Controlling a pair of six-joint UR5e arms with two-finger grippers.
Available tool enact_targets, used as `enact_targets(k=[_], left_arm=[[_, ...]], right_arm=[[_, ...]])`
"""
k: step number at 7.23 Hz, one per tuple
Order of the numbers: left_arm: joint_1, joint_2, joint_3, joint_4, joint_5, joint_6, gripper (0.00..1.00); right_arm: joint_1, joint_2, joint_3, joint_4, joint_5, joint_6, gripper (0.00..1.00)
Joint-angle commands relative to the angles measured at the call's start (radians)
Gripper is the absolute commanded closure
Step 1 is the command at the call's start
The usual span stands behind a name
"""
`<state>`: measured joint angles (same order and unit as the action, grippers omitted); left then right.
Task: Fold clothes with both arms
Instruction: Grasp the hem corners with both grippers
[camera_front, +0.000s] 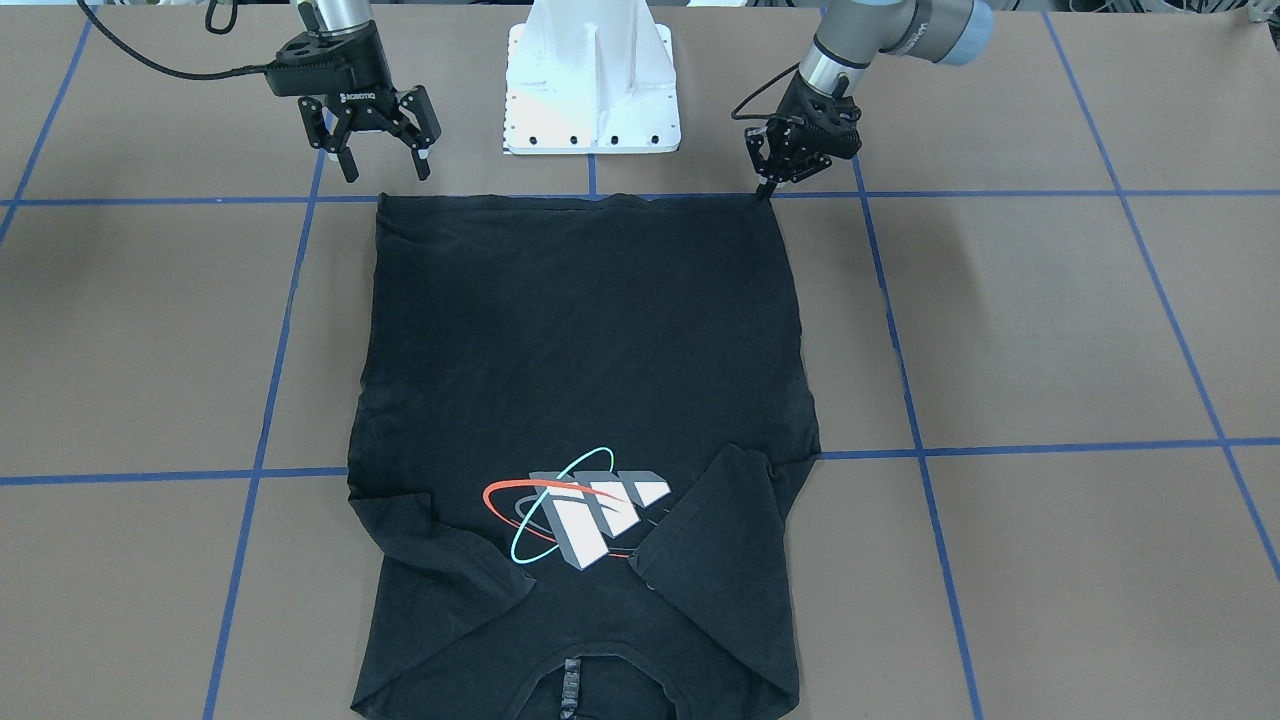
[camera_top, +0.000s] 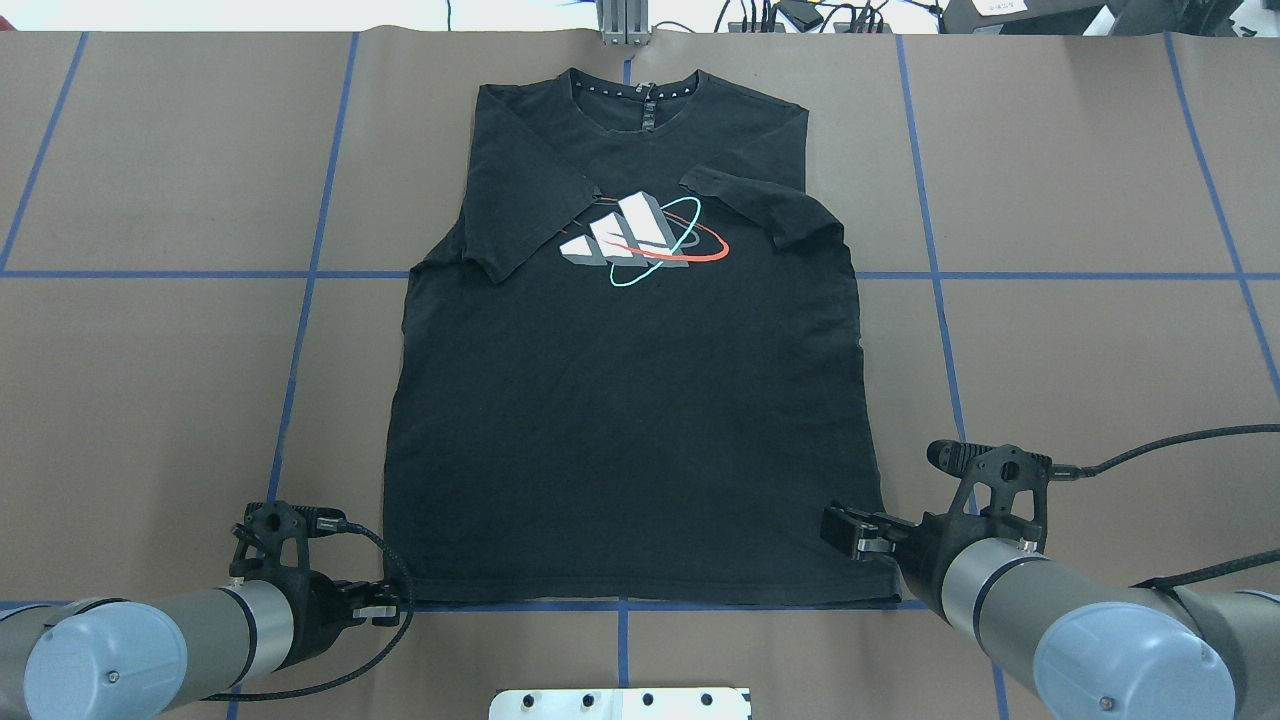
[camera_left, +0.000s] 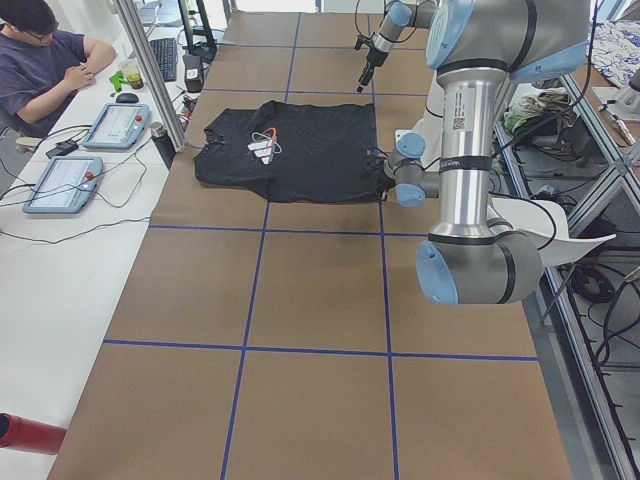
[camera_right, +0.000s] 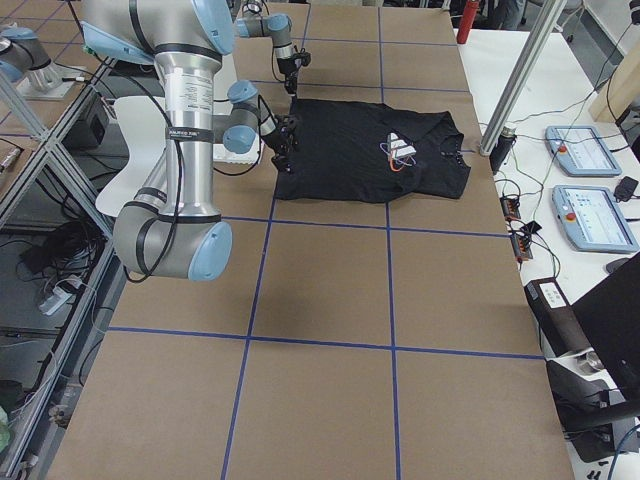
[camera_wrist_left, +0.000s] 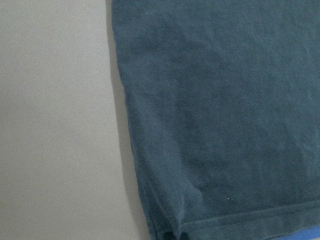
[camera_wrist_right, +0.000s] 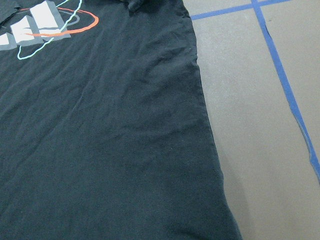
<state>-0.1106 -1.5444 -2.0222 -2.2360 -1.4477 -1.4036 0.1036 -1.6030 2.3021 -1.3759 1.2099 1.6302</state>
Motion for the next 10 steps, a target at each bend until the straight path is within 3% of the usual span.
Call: enact_targets(k=[1,4,6,7,9,10], left_arm=[[-0.001,-0.005,-0.013,-0.001,0.001,0.000,1.00],[0.002,-0.006,-0.020,-0.002,0.007,0.011,1.00],[0.002,-0.006,-0.020,-0.002,0.009,0.014,1.00],[0.000,-0.006,-0.020,-0.002,0.009,0.014,1.00],[-0.001,-0.006,-0.020,-0.002,0.009,0.012,1.00],[-0.001,-0.006,-0.020,-0.002,0.009,0.012,1.00]], right_arm=[[-0.005,-0.005,-0.025,0.018,-0.007,0.007,0.00],[-0.045,-0.053,-0.070,0.073,-0.064,0.074,0.01],[-0.137,-0.064,-0.146,0.121,-0.204,0.126,0.01],[-0.160,-0.066,-0.186,0.136,-0.219,0.152,0.05],[-0.171,-0.064,-0.182,0.138,-0.220,0.157,0.36],[-0.173,-0.066,-0.182,0.138,-0.220,0.157,0.37]])
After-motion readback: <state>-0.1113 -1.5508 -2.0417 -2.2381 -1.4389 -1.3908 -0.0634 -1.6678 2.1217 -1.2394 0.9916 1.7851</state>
